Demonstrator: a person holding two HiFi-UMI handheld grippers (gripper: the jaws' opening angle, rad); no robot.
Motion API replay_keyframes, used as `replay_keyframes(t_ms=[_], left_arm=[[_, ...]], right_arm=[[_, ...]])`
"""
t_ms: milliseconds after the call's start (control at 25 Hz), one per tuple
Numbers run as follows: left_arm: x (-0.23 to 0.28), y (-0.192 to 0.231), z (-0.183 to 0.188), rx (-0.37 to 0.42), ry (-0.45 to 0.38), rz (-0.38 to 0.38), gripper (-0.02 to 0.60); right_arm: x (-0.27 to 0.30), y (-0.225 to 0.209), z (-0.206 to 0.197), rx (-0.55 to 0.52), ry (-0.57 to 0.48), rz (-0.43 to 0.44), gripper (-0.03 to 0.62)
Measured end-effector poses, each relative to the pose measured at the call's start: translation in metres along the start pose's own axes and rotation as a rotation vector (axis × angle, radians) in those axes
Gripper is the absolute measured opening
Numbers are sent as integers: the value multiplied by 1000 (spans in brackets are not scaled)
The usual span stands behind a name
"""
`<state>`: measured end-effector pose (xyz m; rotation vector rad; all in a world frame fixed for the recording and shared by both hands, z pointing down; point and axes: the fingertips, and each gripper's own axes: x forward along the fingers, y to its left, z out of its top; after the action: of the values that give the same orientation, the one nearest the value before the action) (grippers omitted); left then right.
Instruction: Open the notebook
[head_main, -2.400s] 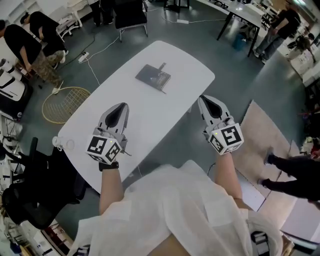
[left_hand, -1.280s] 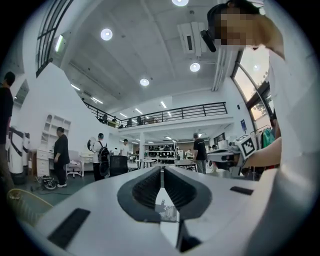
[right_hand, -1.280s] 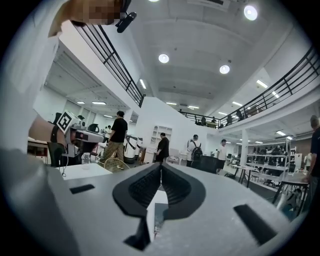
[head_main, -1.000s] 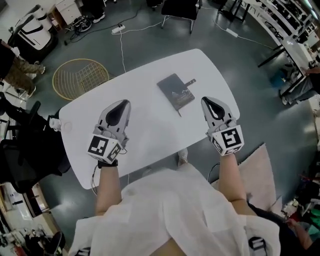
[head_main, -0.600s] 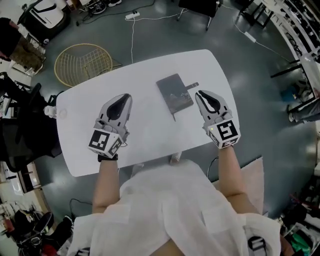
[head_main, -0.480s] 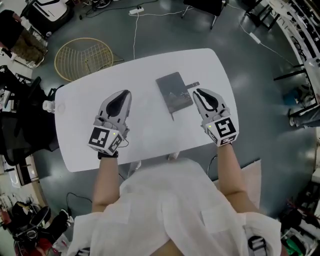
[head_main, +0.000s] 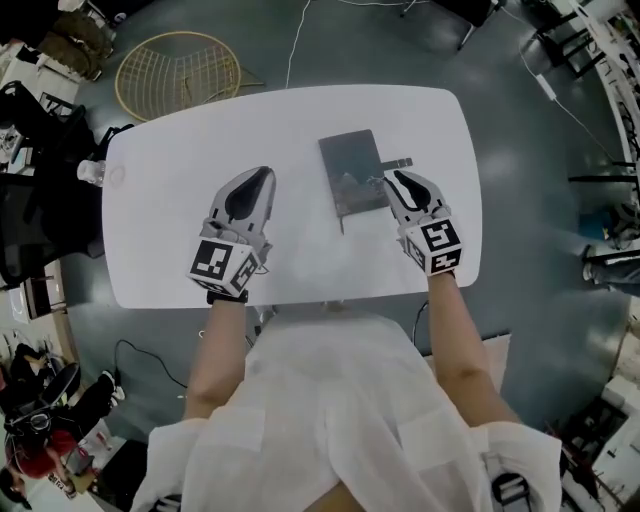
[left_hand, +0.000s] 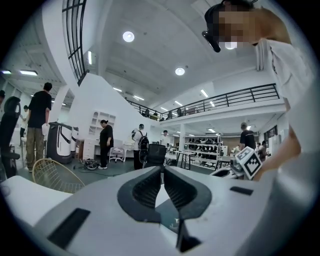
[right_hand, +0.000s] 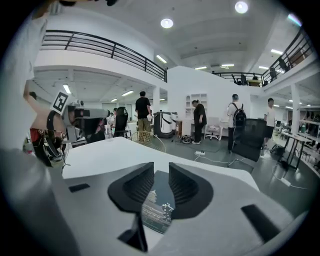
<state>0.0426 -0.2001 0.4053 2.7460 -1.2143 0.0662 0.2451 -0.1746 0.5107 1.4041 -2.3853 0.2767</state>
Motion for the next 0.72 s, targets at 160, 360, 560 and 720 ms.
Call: replay_keyframes(t_ms=[160,360,560,720], left_arm=[[15,-2,-21,-17,25,11,18],[16,-1,-50,-47,44,17,18],[23,-9,-58,-66,91,29,18],[30,-14,-63,-65,105,18,18]], right_arm=[[17,-13,-34,49,63,2,97],[37,-18,-76,137,153,3,97],[50,-29,-117,235,257,-15,97],[57,-34,-138,276,323,-11,97]])
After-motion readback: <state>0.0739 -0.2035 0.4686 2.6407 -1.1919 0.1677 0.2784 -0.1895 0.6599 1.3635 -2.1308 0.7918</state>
